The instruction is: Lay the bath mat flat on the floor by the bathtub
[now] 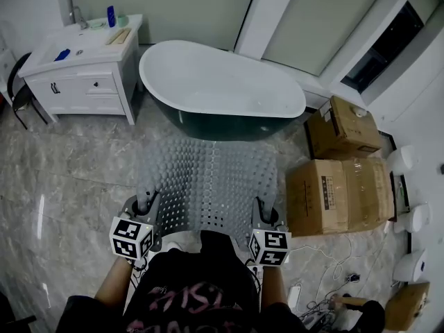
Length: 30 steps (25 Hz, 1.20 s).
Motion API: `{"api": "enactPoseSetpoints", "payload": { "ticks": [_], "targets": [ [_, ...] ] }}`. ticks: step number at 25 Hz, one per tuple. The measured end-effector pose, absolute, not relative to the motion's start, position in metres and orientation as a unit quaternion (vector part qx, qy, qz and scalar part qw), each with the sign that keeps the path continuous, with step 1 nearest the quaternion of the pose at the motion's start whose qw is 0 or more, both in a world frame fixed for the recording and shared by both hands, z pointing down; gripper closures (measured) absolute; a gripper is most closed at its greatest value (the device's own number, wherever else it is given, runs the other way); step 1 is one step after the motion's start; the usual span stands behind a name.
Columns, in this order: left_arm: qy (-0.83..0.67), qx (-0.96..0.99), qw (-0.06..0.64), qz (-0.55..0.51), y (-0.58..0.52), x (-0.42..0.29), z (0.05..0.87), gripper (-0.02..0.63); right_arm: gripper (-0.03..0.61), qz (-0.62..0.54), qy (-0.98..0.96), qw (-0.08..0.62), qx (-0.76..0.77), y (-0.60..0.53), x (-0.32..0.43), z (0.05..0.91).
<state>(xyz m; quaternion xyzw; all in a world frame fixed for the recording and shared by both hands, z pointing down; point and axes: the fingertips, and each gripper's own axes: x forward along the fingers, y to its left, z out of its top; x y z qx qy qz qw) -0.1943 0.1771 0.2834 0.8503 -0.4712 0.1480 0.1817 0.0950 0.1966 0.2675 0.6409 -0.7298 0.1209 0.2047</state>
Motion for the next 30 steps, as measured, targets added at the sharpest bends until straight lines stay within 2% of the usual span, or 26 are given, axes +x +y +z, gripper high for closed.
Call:
{"api": "enactPoseSetpoints", "payload": {
  "ticks": [12, 30],
  "targets": [
    [-0.484, 0.834, 0.198, 0.176, 0.111, -0.177, 0.303, 0.592, 0.503, 0.135, -0.744, 0.213, 0.618, 0.12, 0.114, 0.293],
    [-0.471, 0.822, 0.248, 0.203, 0.0, -0.091, 0.352, 0.592, 0.5, 0.182, -0.739, 0.243, 0.601, 0.006, 0.2, 0.34]
  ]
}}
